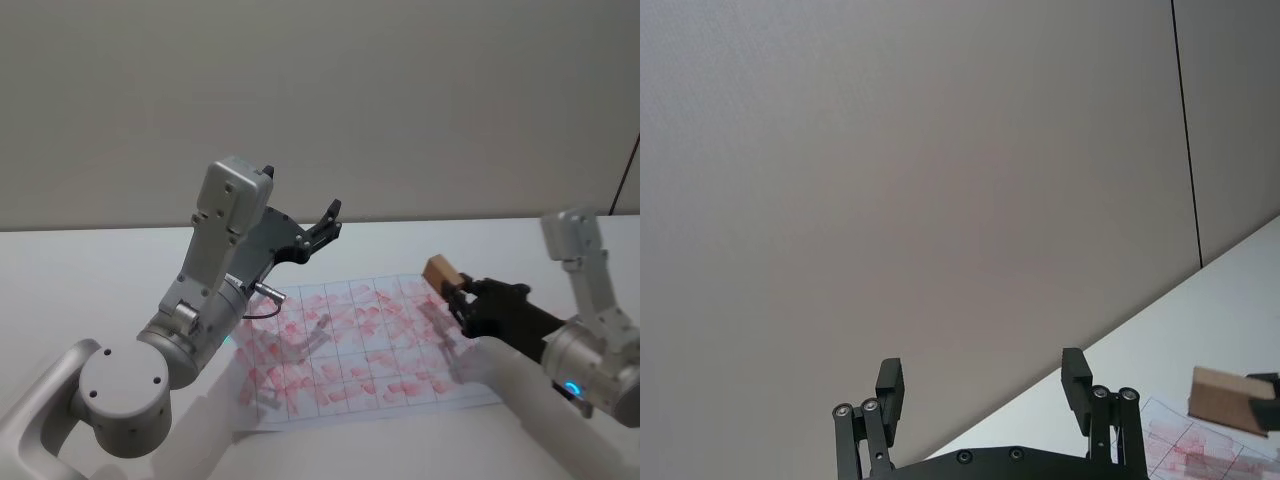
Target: Use the one hand to pick up the stamp and affix it onto the A4 paper.
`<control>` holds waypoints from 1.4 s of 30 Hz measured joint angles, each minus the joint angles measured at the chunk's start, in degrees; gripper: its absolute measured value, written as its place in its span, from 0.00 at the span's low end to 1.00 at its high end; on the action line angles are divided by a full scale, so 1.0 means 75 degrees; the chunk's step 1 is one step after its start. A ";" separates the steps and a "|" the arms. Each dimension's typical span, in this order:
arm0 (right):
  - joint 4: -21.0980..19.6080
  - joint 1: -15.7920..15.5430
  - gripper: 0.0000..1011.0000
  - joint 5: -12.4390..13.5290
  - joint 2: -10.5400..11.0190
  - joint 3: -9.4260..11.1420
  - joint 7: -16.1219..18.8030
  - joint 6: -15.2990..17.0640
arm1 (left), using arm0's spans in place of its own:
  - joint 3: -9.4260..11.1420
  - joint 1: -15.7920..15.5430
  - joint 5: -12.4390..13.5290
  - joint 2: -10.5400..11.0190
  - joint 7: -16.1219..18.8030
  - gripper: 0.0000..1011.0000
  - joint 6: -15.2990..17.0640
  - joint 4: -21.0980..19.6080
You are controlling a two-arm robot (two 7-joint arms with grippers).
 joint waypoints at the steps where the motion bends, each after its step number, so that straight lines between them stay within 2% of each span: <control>1: -0.0085 -0.0053 0.21 0.0019 0.0039 0.0024 -0.0035 -0.0001 | 0.0000 0.0000 0.0000 0.0000 0.0000 0.99 0.0000 0.0000; 9: -0.0929 -0.0776 0.21 0.0388 0.0534 0.0323 -0.0754 0.0100 | 0.0000 0.0000 0.0000 0.0000 0.0000 0.99 0.0000 0.0000; 20: -0.1488 -0.1528 0.21 0.0647 0.1022 0.0656 -0.1631 0.0137 | 0.0000 0.0000 0.0000 0.0000 0.0000 0.99 0.0000 0.0000; 29: -0.1596 -0.1798 0.21 0.0666 0.1196 0.0817 -0.2133 0.0054 | 0.0000 0.0000 0.0000 0.0000 -0.0001 0.99 0.0000 0.0000; 42: -0.1528 -0.1884 0.21 0.0681 0.1219 0.0858 -0.2216 0.0162 | 0.0000 0.0000 0.0000 0.0000 0.0000 0.99 0.0000 0.0000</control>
